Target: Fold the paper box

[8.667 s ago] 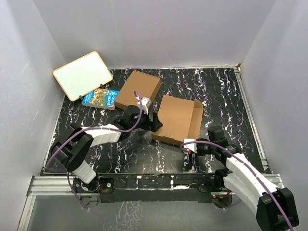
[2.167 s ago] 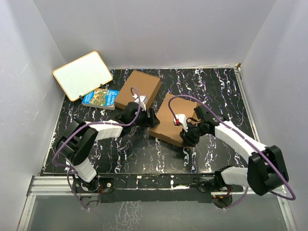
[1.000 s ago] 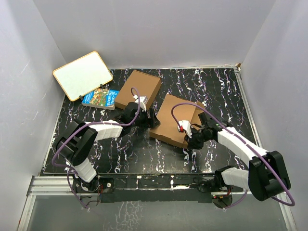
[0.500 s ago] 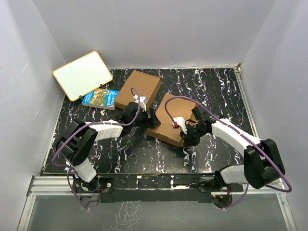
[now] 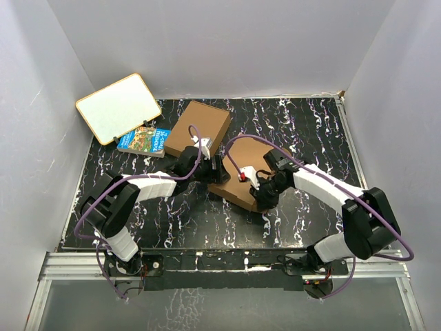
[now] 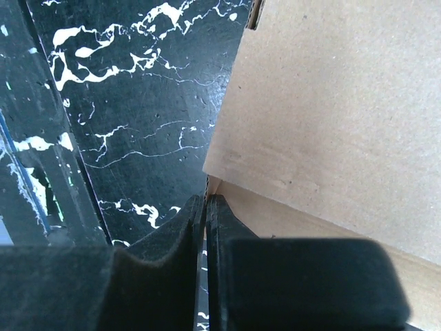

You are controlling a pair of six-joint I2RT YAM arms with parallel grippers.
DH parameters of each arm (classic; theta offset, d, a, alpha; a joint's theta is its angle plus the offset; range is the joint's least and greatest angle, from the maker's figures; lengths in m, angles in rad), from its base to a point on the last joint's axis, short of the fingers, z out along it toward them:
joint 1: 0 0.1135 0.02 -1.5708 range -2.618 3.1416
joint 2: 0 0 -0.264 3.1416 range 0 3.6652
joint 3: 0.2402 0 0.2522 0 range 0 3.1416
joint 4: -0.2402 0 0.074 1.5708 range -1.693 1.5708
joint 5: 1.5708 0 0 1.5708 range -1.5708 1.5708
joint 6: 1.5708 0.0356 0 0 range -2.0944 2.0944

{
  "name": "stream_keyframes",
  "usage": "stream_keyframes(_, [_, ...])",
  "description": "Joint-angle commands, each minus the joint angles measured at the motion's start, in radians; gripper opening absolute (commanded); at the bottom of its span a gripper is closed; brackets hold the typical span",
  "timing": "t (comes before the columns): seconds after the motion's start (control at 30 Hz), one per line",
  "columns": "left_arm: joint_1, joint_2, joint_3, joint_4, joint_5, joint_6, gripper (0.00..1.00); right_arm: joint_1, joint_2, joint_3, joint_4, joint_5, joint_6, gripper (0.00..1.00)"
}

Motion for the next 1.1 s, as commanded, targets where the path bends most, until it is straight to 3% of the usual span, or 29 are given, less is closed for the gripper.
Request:
stream_keyframes(0.0, [-0.022, 0.024, 0.015, -0.049, 0.013, 0.003, 0.71, 0.02, 0.017, 0.098, 0.069, -0.059, 0.067, 0.1])
stream_keyframes(0.37, [-0.028, 0.033, 0.031, -0.06, 0.003, 0.015, 0.7, 0.024, 0.074, 0.158, 0.007, -0.122, 0.065, 0.15])
stream_keyframes(0.6, [0.014, -0.066, 0.122, -0.186, -0.045, 0.084, 0.79, -0.009, -0.107, 0.087, -0.018, -0.045, 0.008, 0.49])
stream_keyframes(0.73, [0.043, -0.146, 0.163, -0.25, -0.07, 0.121, 0.84, -0.083, -0.201, 0.075, -0.027, -0.065, -0.028, 0.58])
stream_keyframes(0.83, [0.05, -0.22, 0.155, -0.282, -0.069, 0.127, 0.83, -0.196, -0.201, 0.114, 0.015, -0.103, -0.024, 0.59])
stream_keyframes(0.97, [0.052, -0.352, 0.071, -0.266, 0.014, 0.056, 0.75, -0.421, -0.139, 0.169, 0.285, -0.148, 0.174, 0.62])
stream_keyframes(1.07, [0.052, -0.421, -0.013, -0.27, 0.063, -0.03, 0.55, -0.535, -0.039, 0.228, 0.485, -0.141, 0.327, 0.37])
